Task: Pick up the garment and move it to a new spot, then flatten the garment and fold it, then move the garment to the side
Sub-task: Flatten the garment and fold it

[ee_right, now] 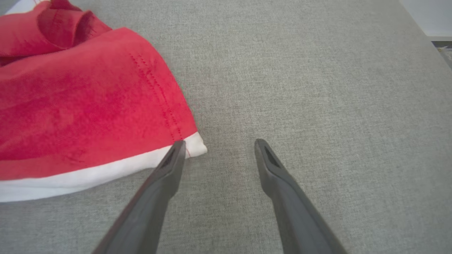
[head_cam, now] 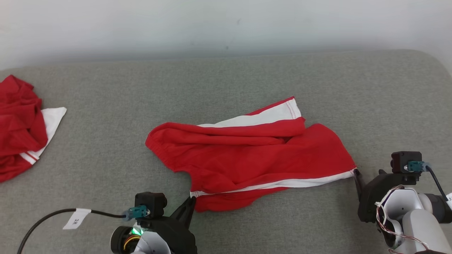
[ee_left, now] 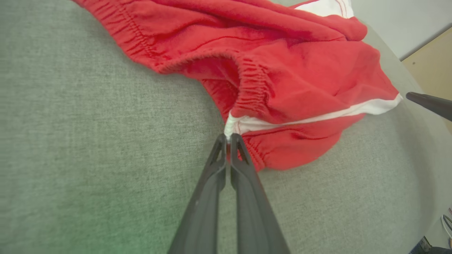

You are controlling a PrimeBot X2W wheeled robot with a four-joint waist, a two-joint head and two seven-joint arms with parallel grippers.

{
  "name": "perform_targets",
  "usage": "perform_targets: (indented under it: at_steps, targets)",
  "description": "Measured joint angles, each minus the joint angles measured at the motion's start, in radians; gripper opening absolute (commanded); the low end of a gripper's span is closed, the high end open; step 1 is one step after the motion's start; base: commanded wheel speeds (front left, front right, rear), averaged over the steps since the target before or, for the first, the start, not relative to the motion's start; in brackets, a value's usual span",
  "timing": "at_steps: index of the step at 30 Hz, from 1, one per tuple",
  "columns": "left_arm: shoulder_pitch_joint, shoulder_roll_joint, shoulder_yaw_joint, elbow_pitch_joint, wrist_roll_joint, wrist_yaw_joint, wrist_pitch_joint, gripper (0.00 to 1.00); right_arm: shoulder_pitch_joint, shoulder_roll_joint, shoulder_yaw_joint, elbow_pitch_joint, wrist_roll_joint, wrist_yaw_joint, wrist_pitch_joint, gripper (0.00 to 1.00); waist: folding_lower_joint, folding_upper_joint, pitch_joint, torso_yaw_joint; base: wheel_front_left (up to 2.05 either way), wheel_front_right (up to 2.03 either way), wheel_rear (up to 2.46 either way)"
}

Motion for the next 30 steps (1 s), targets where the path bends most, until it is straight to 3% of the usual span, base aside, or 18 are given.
perform_targets:
  at_steps: [7,11,12,13,15,16,22,30]
  targets:
    - [-0.006,0.004,-0.001,-0.002,0.000,0.001,-0.001,0.00,0.000,0.013,0.002,0.012,-0.005,0.000,0.007,1.00,0.0000,0.0000,0.026,0.020,0.00,0.00,0.00]
    - [-0.017,0.003,-0.002,-0.002,0.000,0.002,-0.001,0.00,-0.001,0.020,0.018,0.018,0.005,0.000,0.040,0.69,0.0000,0.0000,0.030,0.019,0.00,0.00,0.00]
    - [-0.017,0.003,-0.003,-0.002,-0.001,0.002,-0.002,0.00,-0.002,0.021,0.024,0.017,0.009,0.000,0.047,0.50,0.0000,0.0000,0.030,0.019,0.00,0.00,0.00]
    - [-0.017,0.003,-0.002,-0.001,-0.001,0.003,-0.002,0.00,-0.002,0.021,0.026,0.017,0.013,0.000,0.048,0.47,0.0000,0.0000,0.030,0.018,0.00,0.00,0.00]
    - [-0.017,0.003,-0.002,-0.001,-0.002,0.002,-0.011,0.00,-0.003,0.021,0.032,0.017,0.020,0.000,0.052,0.08,0.0000,0.0000,0.030,0.017,0.00,0.00,0.00]
    - [-0.017,0.003,-0.001,-0.002,-0.002,0.002,-0.018,0.00,-0.003,0.021,0.036,0.016,0.022,0.000,0.051,0.00,0.0000,0.0000,0.029,0.016,0.00,0.00,0.00]
    - [-0.022,-0.006,0.015,-0.020,-0.021,-0.020,-0.079,0.00,0.000,0.026,0.054,-0.021,0.095,0.000,-0.006,0.00,0.0000,0.0001,0.017,0.016,0.00,0.00,0.00]
    - [-0.124,-0.004,0.079,-0.154,-0.053,-0.045,-0.136,0.00,-0.031,0.042,0.135,-0.261,0.403,0.000,-0.130,0.00,-0.0002,0.0000,-0.010,0.003,0.00,0.00,0.00]
